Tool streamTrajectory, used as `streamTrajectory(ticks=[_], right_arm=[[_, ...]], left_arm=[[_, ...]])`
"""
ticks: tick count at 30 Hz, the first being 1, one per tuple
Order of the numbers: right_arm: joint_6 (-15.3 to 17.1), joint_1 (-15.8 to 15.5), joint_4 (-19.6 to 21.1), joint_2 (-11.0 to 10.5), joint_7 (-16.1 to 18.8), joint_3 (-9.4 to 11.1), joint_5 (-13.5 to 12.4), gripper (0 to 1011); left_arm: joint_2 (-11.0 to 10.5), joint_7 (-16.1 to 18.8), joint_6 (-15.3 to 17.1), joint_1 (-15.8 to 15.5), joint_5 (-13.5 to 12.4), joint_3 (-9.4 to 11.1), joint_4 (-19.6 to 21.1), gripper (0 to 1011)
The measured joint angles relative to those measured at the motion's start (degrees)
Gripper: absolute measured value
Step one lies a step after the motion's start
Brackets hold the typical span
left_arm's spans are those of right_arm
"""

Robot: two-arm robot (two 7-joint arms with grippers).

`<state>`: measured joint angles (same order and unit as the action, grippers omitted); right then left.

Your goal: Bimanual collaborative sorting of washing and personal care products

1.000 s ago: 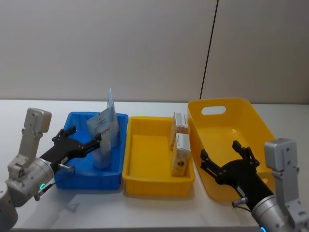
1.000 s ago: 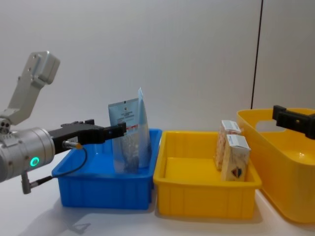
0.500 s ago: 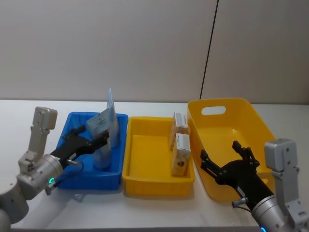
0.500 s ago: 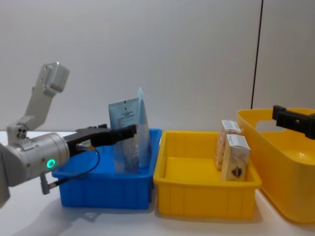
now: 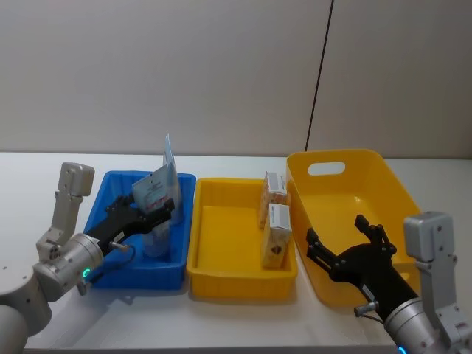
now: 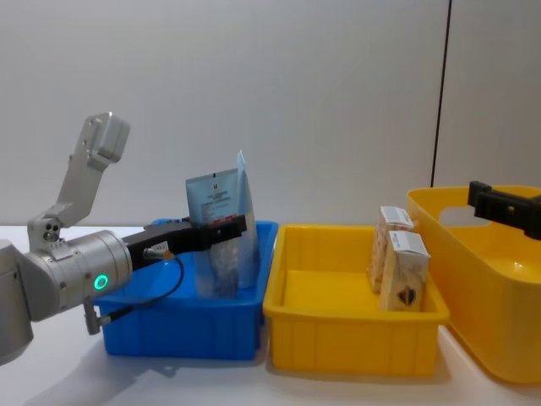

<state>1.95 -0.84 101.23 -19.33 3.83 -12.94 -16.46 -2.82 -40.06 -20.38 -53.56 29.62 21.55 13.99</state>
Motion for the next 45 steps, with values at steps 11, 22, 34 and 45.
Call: streamTrajectory(ticks=[11,22,34,45], right_arm=[[0.0,0.0,0.0,0.0,0.0,0.0,0.0,1003],[0.0,0.0,0.0,0.0,0.0,0.0,0.0,1003],[0.0,0.0,0.0,0.0,0.0,0.0,0.0,1003],[0.0,0.0,0.0,0.0,0.0,0.0,0.0,1003]], left_arm=[[1.01,-1.57,-1.52,-2.06,0.59,0.17,-4.21,833],[1.4,-2.15,-2.11,-2.87,0.84,0.23,-5.81,478],[1.56,-2.42,-2.37,-3.22,0.94,0.28,-6.54,365],[0.48,-1.39,-0.66,-1.08,0.82,0.72,-1.33,310]])
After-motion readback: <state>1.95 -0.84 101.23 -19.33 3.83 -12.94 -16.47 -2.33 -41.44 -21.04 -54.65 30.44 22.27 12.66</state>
